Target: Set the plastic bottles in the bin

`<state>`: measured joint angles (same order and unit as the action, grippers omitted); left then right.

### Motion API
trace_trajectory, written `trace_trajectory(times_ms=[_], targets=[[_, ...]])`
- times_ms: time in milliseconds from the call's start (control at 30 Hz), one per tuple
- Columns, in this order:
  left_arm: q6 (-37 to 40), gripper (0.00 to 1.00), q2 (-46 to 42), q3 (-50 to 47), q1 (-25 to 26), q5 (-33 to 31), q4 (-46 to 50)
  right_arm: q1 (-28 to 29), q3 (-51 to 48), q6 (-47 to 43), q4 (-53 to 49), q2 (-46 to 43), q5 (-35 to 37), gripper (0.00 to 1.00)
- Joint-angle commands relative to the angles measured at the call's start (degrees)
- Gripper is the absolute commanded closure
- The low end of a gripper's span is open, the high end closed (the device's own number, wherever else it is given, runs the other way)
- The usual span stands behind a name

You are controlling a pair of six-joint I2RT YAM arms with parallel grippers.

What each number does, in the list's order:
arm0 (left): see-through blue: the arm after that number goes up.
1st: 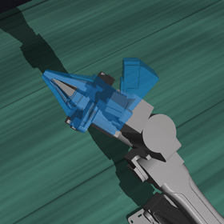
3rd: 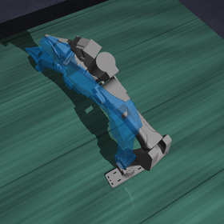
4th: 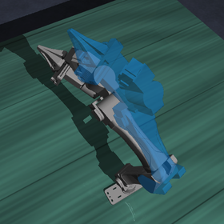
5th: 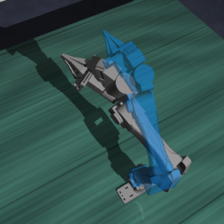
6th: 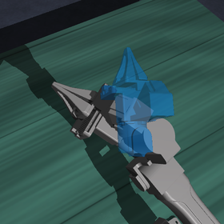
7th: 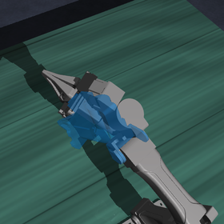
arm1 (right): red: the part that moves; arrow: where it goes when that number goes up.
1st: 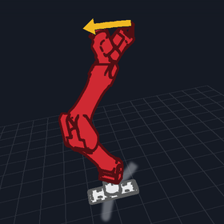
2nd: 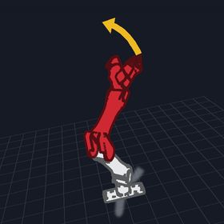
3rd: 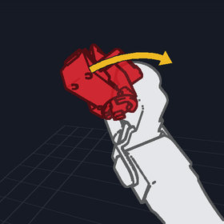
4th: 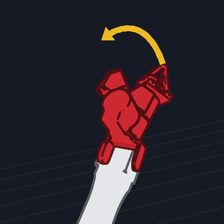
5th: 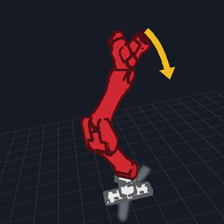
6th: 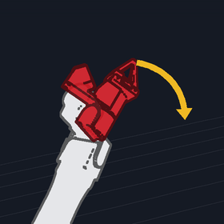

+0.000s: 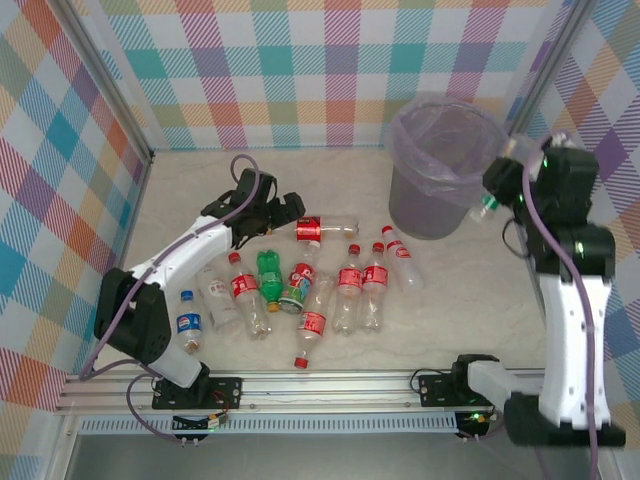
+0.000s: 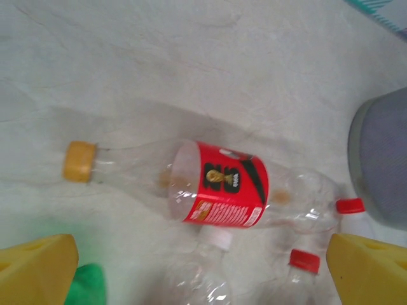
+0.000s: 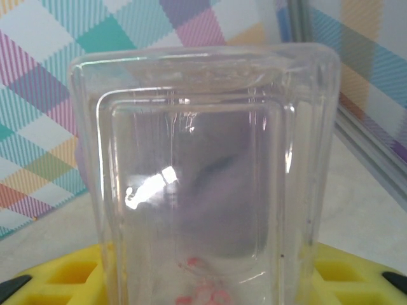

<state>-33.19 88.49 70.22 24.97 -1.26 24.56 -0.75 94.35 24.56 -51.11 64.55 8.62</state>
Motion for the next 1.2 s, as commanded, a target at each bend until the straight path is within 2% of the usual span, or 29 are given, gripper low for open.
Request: trace_trajectory(times_ms=[0,167,233,367,500,700,900,1033,1167], targets=[[5.61,0.0,-4.87,0.68,0.33,-4.13,9.94,0.38,7.95,-2.88,8.11,10.87,-5.12,0.63],[7.4,0.0,-9.42,-1.53,0.43,-9.68,20.24,1.02,23.8,-4.8,8.84,28.22,-5.76,0.63],[7.19,0.0,-11.79,-3.12,0.11,-10.65,22.77,1.02,32.73,-5.82,4.97,35.98,-6.07,0.63],[5.58,0.0,-14.48,-5.26,-3.68,-7.14,27.37,1.1,41.73,-6.71,-0.94,46.45,-8.01,0.63],[4.21,0.0,-18.66,-7.87,-9.62,-3.36,30.52,2.24,36.87,-7.24,0.68,48.12,-9.36,0.63],[0.62,0.0,-25.89,-15.47,-17.55,-0.92,29.69,3.04,28.64,-7.33,4.95,49.09,-11.32,0.6],[-4.35,0.0,-29.67,-21.31,-21.44,-6.32,28.65,3.01,25.1,-7.41,6.26,50.31,-11.36,0.57],[-6.96,0.0,-31.1,-24.5,-22.64,-7.73,27.4,2.97,23.79,-7.9,6.38,50.66,-11.04,0.48],[-7.61,0.0,-32.65,-26.27,-24.22,-11.37,28.35,3.0,23.99,-8.77,5.5,50.37,-10.74,0.28]])
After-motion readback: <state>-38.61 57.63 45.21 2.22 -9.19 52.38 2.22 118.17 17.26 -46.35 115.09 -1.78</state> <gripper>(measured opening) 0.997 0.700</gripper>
